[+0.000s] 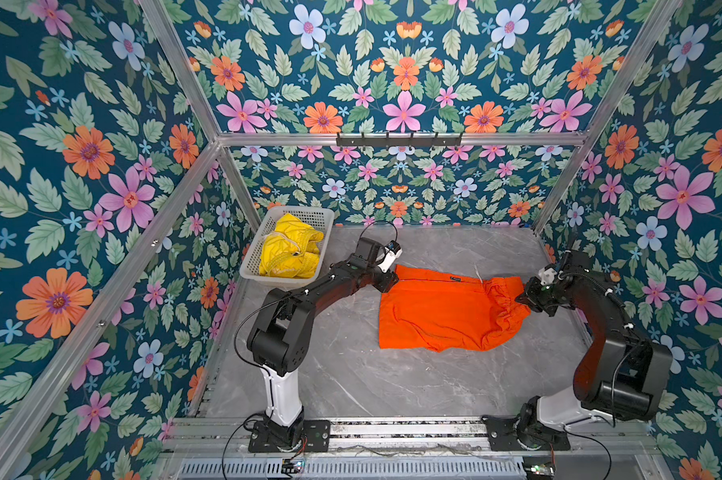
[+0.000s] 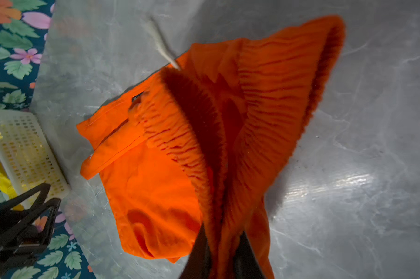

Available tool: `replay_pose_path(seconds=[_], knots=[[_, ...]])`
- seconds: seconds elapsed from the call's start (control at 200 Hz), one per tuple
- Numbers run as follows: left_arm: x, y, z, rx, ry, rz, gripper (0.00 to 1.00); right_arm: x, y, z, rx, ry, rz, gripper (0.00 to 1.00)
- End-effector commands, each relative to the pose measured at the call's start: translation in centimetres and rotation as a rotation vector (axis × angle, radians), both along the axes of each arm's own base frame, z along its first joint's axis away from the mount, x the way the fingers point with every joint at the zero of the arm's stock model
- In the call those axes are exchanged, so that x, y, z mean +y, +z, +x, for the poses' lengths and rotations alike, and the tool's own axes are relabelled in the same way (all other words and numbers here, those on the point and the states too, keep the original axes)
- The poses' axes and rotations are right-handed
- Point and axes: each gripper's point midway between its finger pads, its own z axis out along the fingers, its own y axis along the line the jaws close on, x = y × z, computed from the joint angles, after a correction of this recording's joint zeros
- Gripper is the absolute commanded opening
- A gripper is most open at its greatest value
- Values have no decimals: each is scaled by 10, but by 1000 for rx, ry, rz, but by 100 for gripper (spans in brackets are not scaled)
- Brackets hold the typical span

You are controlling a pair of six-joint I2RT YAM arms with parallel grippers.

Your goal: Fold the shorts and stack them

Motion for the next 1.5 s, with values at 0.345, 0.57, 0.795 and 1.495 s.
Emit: replay_pose_path(seconds=[0.345,0.57,0.795,1.495], knots=[[8,-35,16,-259,-500,343,58,-43,-12,-5,100,-152,-137,61],[14,-44,10,-297,-653,415,57,-49,46,-4,-16,-150,-306,62],[14,-54,-1,-317,-750,430,56,34,51,24,-170,72,-208,61],[6,-56,46,-483,-540,442,48,93,-48,28,-38,182,-47,60]])
